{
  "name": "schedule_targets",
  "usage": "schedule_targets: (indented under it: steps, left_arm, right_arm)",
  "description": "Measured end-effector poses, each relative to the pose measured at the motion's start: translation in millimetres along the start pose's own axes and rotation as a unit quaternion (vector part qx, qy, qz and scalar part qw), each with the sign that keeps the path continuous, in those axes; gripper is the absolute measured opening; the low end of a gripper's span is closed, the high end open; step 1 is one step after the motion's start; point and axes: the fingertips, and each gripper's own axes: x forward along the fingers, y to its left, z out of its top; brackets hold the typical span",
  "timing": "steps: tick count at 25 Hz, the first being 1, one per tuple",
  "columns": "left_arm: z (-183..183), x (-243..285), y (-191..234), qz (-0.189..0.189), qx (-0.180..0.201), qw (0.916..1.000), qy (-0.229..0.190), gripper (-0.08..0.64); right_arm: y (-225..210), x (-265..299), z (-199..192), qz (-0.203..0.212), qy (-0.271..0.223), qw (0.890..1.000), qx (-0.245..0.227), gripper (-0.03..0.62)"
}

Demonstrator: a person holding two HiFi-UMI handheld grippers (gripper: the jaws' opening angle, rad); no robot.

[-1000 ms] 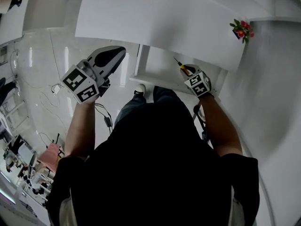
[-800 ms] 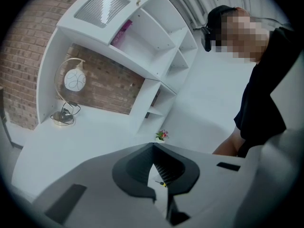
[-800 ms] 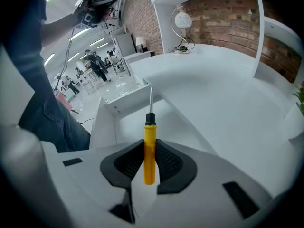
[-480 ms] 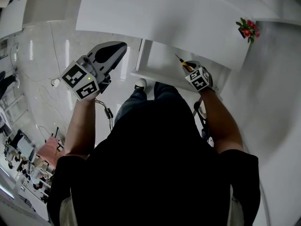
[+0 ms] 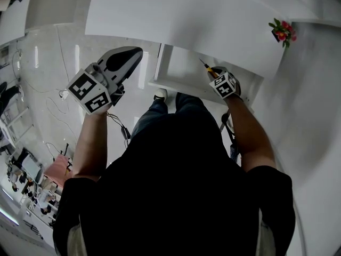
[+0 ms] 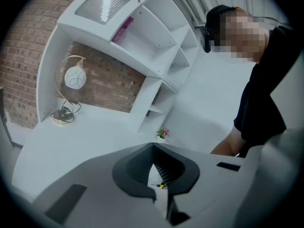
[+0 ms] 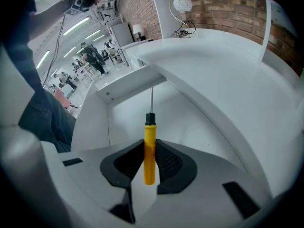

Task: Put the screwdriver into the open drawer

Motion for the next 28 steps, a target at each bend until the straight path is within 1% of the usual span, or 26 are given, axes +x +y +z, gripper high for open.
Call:
schedule_targets:
  steps: [16,21,28]
  left_arm:
    - [-9,2,10,-0.002,-0.010,0.9999,0.013,0.015]
    - [-12,4,12,-0.008,-0.011,0.9998,0.016,0.015]
    - [-20,15,9,-0.017,-0.017,0.9995,0.023,0.015]
  right_arm:
    - [-8,22,-13,0.002,0.030,1.000,0.004,0.081]
    - [-11,24,-16,-0.010,0.039,0.999,-0.004,0.081]
    - [-18,32,-26,-0.020,0.045,0.999,0.010,0.081]
